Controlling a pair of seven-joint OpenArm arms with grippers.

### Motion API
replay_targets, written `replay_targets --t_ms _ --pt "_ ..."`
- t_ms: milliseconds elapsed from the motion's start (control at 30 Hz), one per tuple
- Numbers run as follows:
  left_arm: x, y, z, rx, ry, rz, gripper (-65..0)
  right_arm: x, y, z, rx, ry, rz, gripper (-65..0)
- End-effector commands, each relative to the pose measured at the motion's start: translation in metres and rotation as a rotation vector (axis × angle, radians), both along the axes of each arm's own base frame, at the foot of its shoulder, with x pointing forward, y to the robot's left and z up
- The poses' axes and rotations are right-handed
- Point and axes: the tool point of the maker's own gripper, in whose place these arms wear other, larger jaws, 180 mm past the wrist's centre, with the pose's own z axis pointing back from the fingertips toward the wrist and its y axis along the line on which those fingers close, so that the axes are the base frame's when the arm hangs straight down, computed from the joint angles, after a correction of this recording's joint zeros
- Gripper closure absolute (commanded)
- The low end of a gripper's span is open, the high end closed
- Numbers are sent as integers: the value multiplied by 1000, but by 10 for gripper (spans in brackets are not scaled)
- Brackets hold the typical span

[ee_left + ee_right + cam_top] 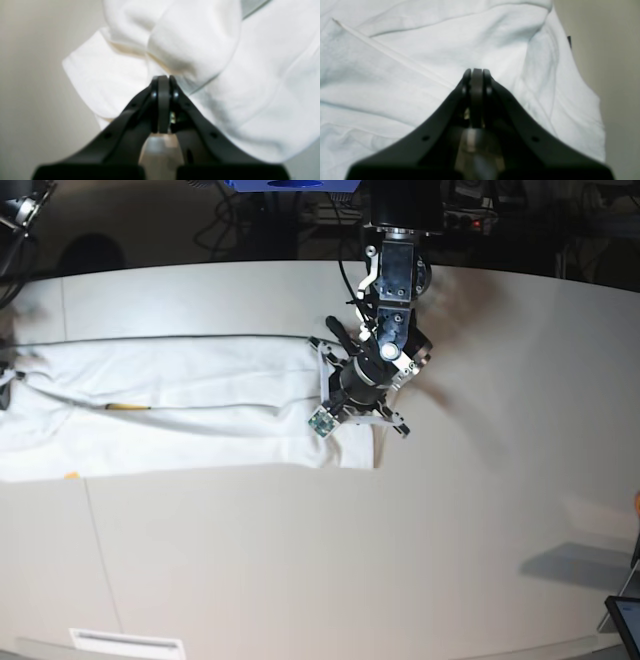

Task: Fold the T-shirt properly
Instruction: 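Release the left gripper and move it to the shirt's folded end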

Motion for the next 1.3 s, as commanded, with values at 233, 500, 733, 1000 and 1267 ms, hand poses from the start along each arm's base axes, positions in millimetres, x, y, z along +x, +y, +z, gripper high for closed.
replay_targets --t_ms 233,500,733,1000,1267 --pt "-3 45 33 182 -37 65 0 -12 -30 0 -91 92 -82 -9" --pt "-1 72 58 266 -119 85 0 -10 -27 2 -90 82 -80 -9" --pt "9 55 81 192 -180 101 0 -13 -21 7 -119 89 -59 -9" --pt "40 37 91 12 -193 129 0 -19 -12 -3 -102 105 -50 -9" --pt "34 44 52 47 -51 150 0 -21 -11 -4 -100 110 -49 -9"
